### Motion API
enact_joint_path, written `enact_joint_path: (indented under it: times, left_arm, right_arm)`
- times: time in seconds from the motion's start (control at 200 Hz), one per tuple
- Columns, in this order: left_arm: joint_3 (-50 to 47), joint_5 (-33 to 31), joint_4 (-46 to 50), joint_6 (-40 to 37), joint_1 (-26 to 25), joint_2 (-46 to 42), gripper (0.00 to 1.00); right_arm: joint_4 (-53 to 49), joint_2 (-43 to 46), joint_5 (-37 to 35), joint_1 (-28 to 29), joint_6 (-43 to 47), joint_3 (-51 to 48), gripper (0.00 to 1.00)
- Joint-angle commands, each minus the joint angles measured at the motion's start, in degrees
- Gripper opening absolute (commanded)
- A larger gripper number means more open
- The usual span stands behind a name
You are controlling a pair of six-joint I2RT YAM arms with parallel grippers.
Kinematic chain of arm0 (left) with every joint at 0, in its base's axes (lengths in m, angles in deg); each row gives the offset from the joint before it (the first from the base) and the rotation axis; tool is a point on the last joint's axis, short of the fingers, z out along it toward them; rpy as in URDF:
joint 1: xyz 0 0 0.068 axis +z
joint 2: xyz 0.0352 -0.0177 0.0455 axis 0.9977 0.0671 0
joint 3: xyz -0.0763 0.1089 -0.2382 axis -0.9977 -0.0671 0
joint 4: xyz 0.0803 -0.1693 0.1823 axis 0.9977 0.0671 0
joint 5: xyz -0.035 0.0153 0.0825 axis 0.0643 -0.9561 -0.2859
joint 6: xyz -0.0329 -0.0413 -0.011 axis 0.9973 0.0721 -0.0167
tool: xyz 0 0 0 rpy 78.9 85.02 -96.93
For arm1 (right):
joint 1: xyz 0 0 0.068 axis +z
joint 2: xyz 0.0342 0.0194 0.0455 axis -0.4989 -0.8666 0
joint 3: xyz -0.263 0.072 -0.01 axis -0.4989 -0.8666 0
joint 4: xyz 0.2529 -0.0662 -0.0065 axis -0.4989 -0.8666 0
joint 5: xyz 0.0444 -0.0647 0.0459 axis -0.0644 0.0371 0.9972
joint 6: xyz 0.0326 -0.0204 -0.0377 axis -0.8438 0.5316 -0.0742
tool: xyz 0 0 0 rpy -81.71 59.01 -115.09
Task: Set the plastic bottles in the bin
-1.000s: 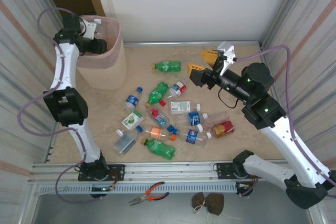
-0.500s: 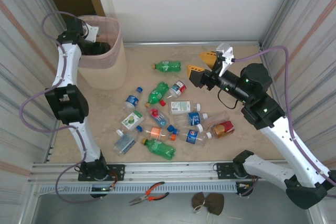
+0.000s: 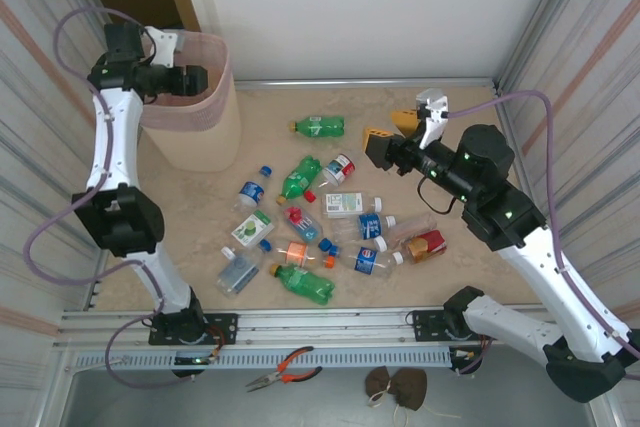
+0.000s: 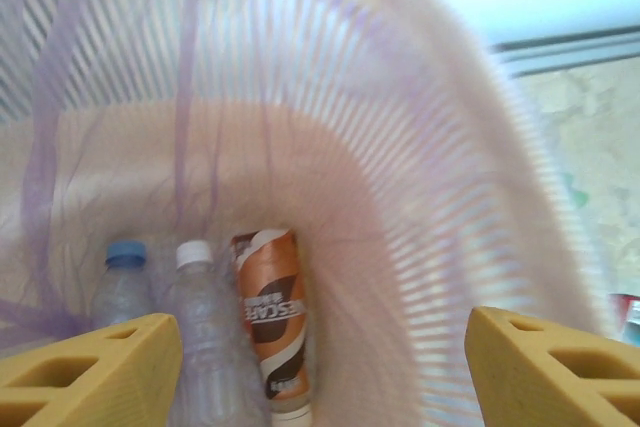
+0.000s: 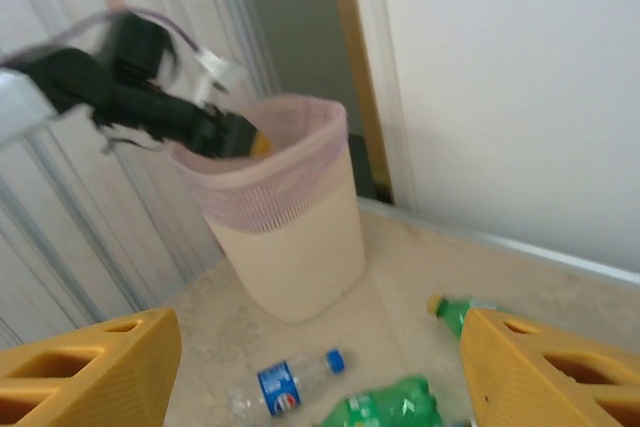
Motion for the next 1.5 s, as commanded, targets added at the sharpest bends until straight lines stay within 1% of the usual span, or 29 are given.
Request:
enact_joint_path:
  times: [0.0,0.145,0.281,0.361,0.476,0.581,0.661,0.716,0.847,0.992,1.142,1.498]
  left_arm:
    - [-2.2,6.9,-4.1,3.7,0.2,-5.4,0.75]
    - [-7.2,10.5,-6.0,6.7,-0.5,-11.1,0.74]
    - [-14.3,10.2,-7.0,7.0,-3.3,-18.1,0.74]
    - [-18.7,9.2,-7.8,7.4,-5.8,-22.0,0.74]
    - [-24.9,8.8,-9.8,7.6,-10.1,-27.1,0.75]
    - [-28.8,7.4,-11.0,6.5,-14.9,-29.8,0.76]
    - [-30.0,7.1,-11.2,5.8,-18.0,-30.1,0.76]
    - [-30.4,6.5,-10.9,5.4,-20.0,-30.0,0.76]
    - [-31.0,5.5,-10.8,4.6,-23.5,-29.2,0.76]
    - [-32.2,3.7,-12.9,4.6,-25.2,-28.7,0.76]
    - [-32.3,3.6,-15.4,5.0,-25.5,-28.1,0.76]
    - [-32.5,4.0,-15.3,5.0,-25.8,-27.3,0.76]
  right_arm:
    - [-6.9,0.1,-7.0,-0.5,-6.3,-0.8,0.73]
    - [-12.8,0.1,-11.0,-1.7,-13.9,-3.0,0.73]
    - [-19.3,0.5,-13.1,-4.3,-22.2,-5.0,0.73]
    - [-24.3,0.7,-15.6,-6.2,-29.4,-6.3,0.72]
    - [-32.6,0.6,-18.2,-9.1,-43.6,-8.7,0.72]
    - [-39.3,-0.1,-16.6,-11.6,-52.5,-10.6,0.73]
    - [-43.8,-0.6,-16.4,-12.6,-59.4,-12.5,0.74]
    - [-45.8,-1.0,-15.4,-13.3,-62.5,-13.7,0.74]
    - [-48.8,-1.3,-12.9,-14.5,-66.2,-16.5,0.73]
    - [-48.4,-0.7,-12.0,-15.9,-66.8,-20.0,0.72]
    - [-46.9,-0.6,-10.7,-17.7,-66.2,-22.1,0.72]
    - [-44.3,-3.1,-8.3,-20.3,-66.5,-26.4,0.69]
